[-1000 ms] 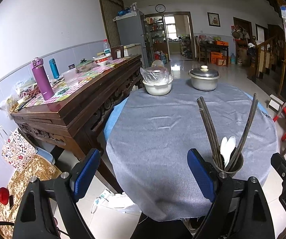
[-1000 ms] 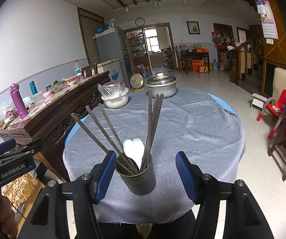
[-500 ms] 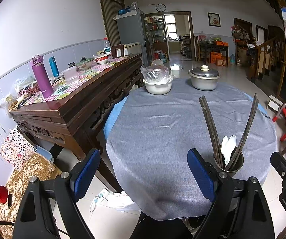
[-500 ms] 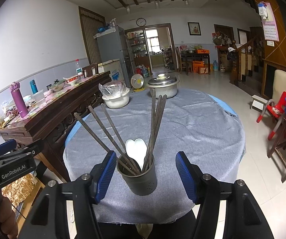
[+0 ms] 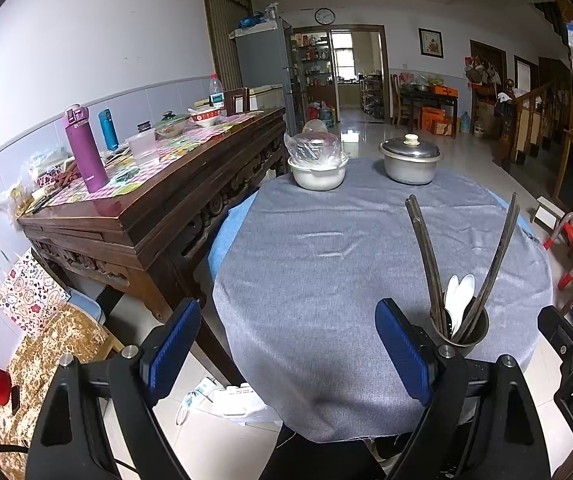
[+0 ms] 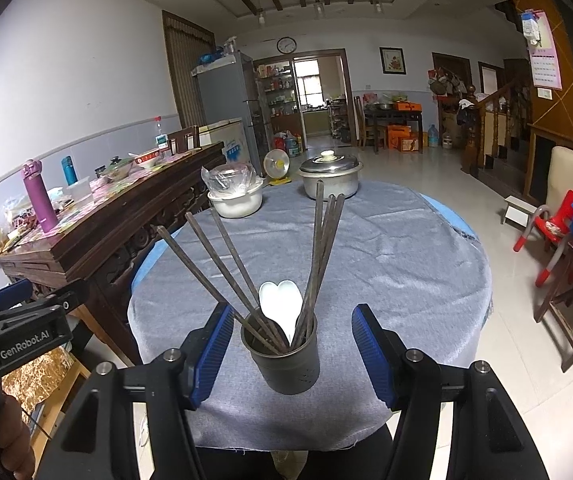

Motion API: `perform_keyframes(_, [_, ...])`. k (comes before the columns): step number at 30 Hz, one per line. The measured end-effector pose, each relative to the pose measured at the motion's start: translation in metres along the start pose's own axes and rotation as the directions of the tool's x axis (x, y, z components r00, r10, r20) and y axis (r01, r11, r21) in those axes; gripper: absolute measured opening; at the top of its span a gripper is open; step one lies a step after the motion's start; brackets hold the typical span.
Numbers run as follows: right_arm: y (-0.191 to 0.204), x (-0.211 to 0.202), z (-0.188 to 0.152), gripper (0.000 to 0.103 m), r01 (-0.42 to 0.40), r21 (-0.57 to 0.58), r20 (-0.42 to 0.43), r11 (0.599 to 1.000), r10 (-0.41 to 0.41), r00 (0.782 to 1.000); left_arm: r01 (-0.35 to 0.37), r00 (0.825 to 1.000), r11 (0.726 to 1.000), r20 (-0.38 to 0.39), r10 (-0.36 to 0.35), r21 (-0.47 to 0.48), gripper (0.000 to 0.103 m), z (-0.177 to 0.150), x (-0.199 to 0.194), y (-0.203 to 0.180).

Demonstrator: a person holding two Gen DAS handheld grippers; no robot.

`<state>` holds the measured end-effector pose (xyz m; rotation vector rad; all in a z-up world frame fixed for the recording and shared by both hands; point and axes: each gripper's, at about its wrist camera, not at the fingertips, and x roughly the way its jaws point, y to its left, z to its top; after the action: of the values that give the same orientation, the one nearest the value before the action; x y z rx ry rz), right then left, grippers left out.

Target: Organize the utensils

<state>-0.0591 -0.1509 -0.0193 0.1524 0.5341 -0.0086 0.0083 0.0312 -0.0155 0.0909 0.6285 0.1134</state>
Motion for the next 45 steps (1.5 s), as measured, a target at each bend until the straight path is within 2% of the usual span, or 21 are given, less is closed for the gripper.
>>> perform_keyframes(33, [0.0088,0.0003,0.0042,0.066,-0.005,-0.005,0.001,1.0,0.005,1.0,0.002,1.0,1.0,-0.003,-0.002,-0.004,0.089,0.0008,-0.0009,0.0035])
perform_keyframes(45, [0.0003,0.0061,0.001,0.066,-0.009,0.012,-0.012,1.0,0.009,1.0,-0.001,1.0,1.0,-0.012,0.001,0.004,0.089,0.0018,0.0028,0.0008])
